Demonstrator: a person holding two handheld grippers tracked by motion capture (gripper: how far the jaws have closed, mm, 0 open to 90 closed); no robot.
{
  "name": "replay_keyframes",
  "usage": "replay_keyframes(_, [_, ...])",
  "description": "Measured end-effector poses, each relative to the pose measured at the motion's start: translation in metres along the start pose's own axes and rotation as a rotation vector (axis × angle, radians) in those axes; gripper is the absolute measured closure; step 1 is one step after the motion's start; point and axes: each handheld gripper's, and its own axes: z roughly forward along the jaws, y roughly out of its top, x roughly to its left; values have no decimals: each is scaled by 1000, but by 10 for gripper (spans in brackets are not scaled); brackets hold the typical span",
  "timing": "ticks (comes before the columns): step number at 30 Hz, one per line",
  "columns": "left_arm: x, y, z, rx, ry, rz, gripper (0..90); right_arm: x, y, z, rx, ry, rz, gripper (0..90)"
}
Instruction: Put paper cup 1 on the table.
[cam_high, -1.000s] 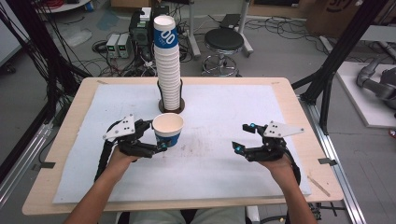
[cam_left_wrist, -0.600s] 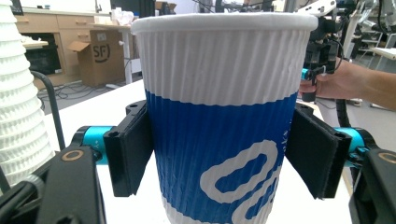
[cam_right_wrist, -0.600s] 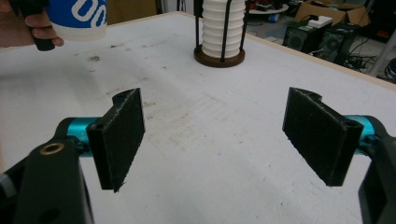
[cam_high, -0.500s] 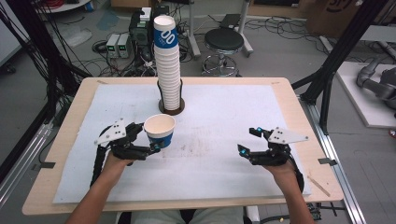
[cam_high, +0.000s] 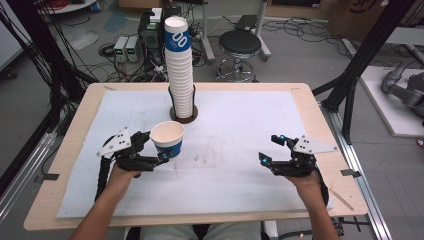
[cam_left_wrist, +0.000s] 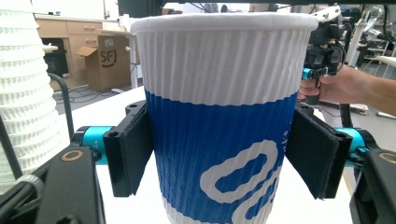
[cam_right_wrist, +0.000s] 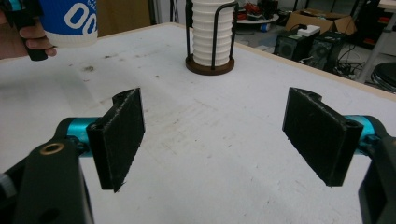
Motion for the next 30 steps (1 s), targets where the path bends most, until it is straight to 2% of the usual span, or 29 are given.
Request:
replay_keyframes(7, [6,-3,-7,-2,22,-7,276,1,-2,1,14,5,11,214])
replay_keyframes(11, [10,-5,-13,-5,44,-2,276,1,-3,2,15,9,-1,214])
replay_keyframes(19, [23,-12,-30,-8,117,-12,274,1,-6,0,25,13,2,214])
replay_keyframes(24, [34,-22,-38,38,174,-22,272,1,-6,-1,22,15,1,215])
replay_keyframes(30, [47,-26,-49,41,234,-38,269,2,-7,2,27,19,1,214])
